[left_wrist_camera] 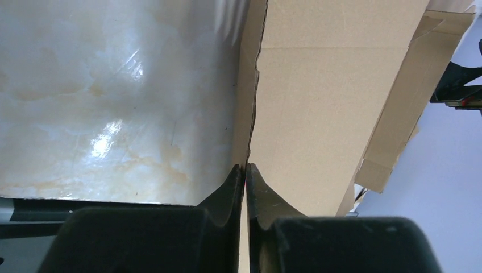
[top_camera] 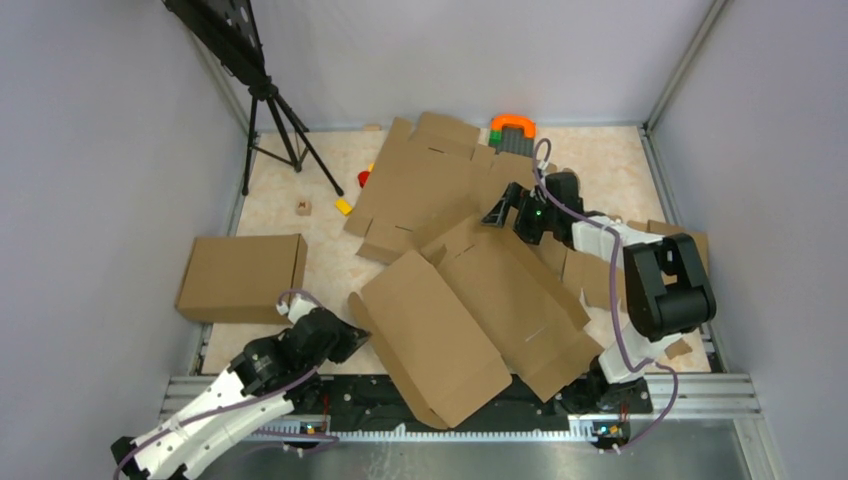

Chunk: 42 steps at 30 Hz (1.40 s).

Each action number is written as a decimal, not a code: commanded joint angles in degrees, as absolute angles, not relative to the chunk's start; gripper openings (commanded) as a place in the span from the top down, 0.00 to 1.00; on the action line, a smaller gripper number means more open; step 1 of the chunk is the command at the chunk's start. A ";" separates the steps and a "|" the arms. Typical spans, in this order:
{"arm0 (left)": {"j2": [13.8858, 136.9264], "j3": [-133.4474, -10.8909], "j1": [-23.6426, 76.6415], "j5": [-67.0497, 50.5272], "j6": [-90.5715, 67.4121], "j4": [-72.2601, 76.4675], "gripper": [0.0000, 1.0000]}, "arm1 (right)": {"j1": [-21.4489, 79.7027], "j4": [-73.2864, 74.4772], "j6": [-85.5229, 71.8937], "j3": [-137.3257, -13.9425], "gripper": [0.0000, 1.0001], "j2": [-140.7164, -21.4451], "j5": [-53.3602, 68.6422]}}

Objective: Fold the paper box
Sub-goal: Fold the paper box at the center of the board.

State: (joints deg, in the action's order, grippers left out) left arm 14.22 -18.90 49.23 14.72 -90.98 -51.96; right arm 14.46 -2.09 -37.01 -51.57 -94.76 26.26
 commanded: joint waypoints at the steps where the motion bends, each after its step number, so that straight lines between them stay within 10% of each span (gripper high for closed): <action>1: 15.54 -18.58 49.31 16.78 -91.98 -44.72 1.00 | 14.34 -3.77 -36.59 -54.30 0.01 -95.36 27.93; 16: 35.21 -29.04 46.96 19.10 -84.13 -41.77 1.00 | 15.28 -0.18 -32.63 -48.31 0.47 -88.24 20.58; 42: 53.31 -49.24 30.05 1.88 -57.79 -43.19 1.00 | 19.11 4.64 -29.98 -46.37 0.55 -84.44 13.00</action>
State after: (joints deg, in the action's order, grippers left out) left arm 51.05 -45.17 30.06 7.97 -62.06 -45.15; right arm 17.85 4.43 -29.76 -46.85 -87.35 12.99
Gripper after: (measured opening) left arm 0.002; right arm 0.487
